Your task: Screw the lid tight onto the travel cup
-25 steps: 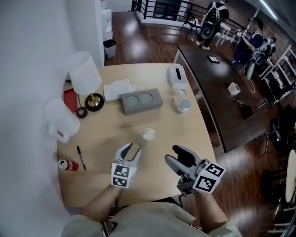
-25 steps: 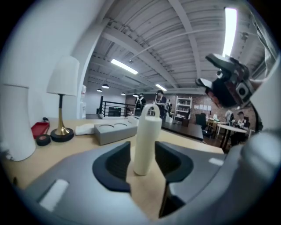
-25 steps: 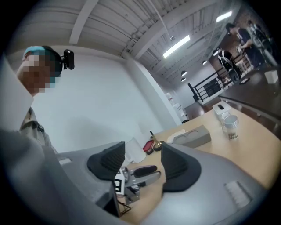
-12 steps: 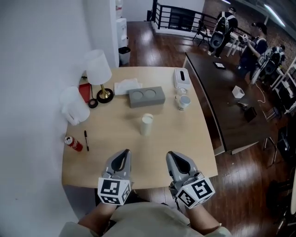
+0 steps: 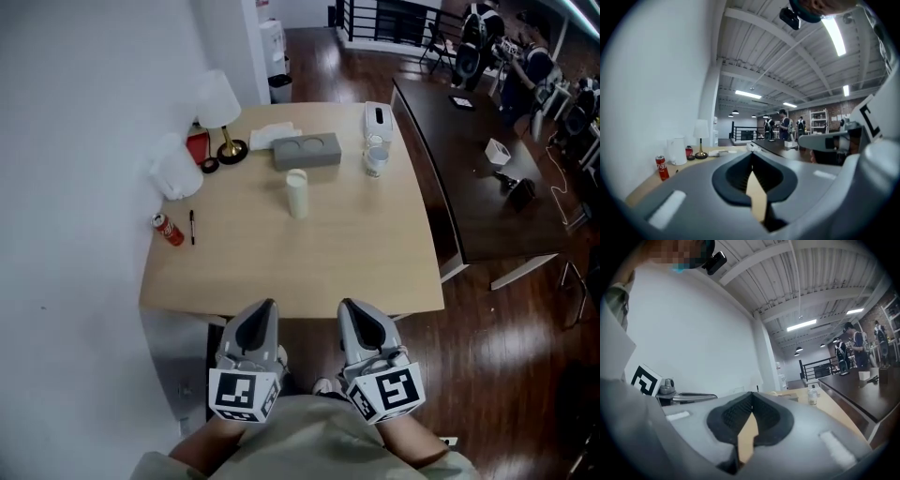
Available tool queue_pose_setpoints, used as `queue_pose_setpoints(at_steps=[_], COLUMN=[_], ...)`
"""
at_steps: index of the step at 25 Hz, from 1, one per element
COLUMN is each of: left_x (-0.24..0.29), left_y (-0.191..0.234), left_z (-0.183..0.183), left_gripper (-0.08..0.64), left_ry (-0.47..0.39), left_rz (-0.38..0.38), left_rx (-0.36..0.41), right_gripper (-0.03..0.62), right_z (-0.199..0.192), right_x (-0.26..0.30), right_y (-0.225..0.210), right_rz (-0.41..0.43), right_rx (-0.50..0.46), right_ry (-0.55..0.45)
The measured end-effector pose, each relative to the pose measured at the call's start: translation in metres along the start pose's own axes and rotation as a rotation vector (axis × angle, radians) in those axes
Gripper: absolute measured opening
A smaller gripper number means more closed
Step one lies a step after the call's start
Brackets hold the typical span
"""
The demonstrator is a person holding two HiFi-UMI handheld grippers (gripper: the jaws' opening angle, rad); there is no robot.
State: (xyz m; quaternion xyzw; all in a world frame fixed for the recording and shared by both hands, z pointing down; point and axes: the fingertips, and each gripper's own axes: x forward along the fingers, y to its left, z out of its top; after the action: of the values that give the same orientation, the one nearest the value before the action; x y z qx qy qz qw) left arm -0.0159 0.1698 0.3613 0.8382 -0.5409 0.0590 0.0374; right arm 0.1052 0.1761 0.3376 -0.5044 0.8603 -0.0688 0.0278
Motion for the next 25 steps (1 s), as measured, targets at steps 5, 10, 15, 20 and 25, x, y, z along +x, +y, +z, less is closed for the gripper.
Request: queue_pose_setpoints(at_steps=[5,10,15,20,25], left_x=[-0.036,-0.059,-0.085,-0.098,-0.101], left_y=[-0.016,-0.019,-0.004,0.004,0.001], left_z=[0.001,-0.007,-0.013,-0.015,-0.013], left_gripper=[0.003,0.003,0.003,0.003,0.003], left_ry=[-0.012,-0.013,-0.012,-0.02,-0.011], left_rz=[0.021,0.014,0.02,0.019,0.001], left_rx=[-0.02,-0.023,-0.018,-0.019,-0.075], right_gripper=[0.002,0.002,0.0,0.0,0.0], right_z=[-0.002,-0.007,-0.016,-0.02,-0.02], right_x=[-0.03,-0.045,-0.056,-0.062,-0.067], right_y=[0.022,0.041,0.064,0.08,0.085], right_rz=[0.004,-0.011,-0.052,-0.086,-0.131], right_rx=[-0.02,-0.026,-0.029,-0.046,-0.065], right_ry=[0.002,0.001,0.014,0.018,0.028])
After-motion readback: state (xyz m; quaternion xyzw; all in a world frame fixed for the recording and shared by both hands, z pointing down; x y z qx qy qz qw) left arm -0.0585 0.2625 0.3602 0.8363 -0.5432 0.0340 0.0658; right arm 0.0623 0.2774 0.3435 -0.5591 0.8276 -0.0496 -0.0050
